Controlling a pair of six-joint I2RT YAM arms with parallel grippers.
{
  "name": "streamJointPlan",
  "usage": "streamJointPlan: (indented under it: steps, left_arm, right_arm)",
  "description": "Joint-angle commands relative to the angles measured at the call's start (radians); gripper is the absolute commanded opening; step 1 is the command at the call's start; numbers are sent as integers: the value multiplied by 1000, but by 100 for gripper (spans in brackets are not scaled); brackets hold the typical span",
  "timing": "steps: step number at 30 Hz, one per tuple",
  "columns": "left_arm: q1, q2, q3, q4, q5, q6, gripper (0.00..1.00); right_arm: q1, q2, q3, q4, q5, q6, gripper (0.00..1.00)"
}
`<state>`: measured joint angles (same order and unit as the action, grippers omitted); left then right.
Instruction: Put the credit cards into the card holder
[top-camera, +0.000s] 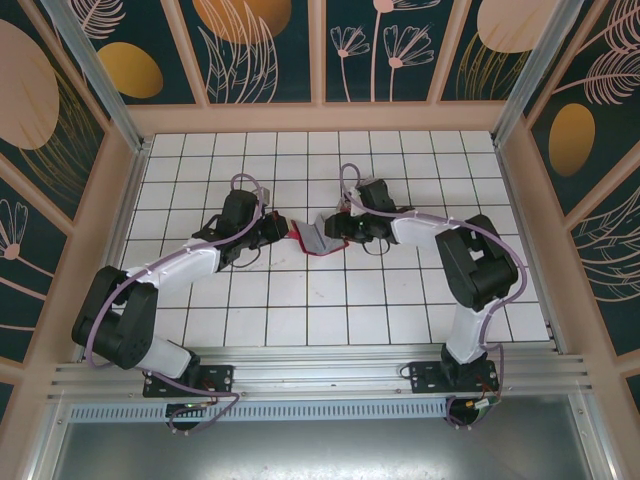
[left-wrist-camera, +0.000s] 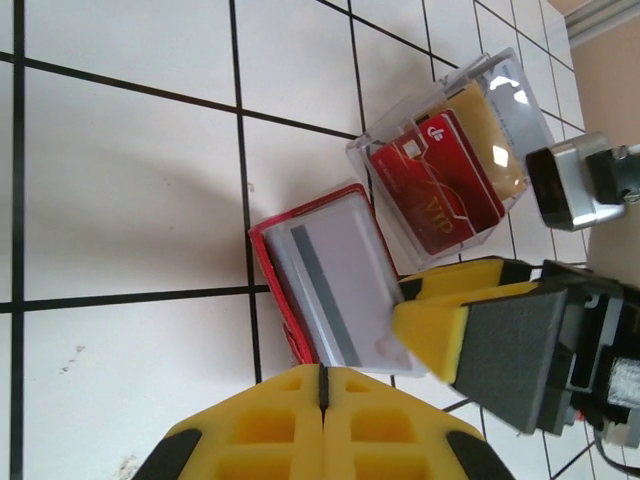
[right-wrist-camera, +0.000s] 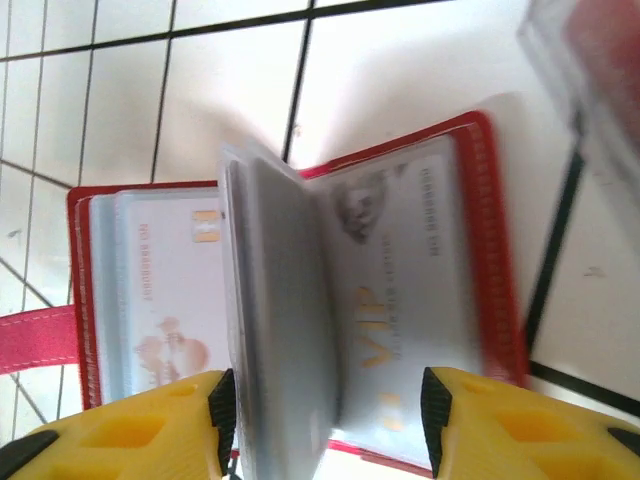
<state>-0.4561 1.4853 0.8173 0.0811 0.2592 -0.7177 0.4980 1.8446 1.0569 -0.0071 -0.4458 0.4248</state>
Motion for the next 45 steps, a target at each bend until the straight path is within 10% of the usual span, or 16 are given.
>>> streamJointPlan:
  steps: [1, 45]
  left_arm:
    - [8, -23, -8, -24, -32, 27, 0]
    - [9, 9, 1, 16, 2, 21, 0]
  right_arm:
    - [-15, -49, -32, -32, 34, -17, 56]
    - [190, 179, 242, -151, 81, -118, 64]
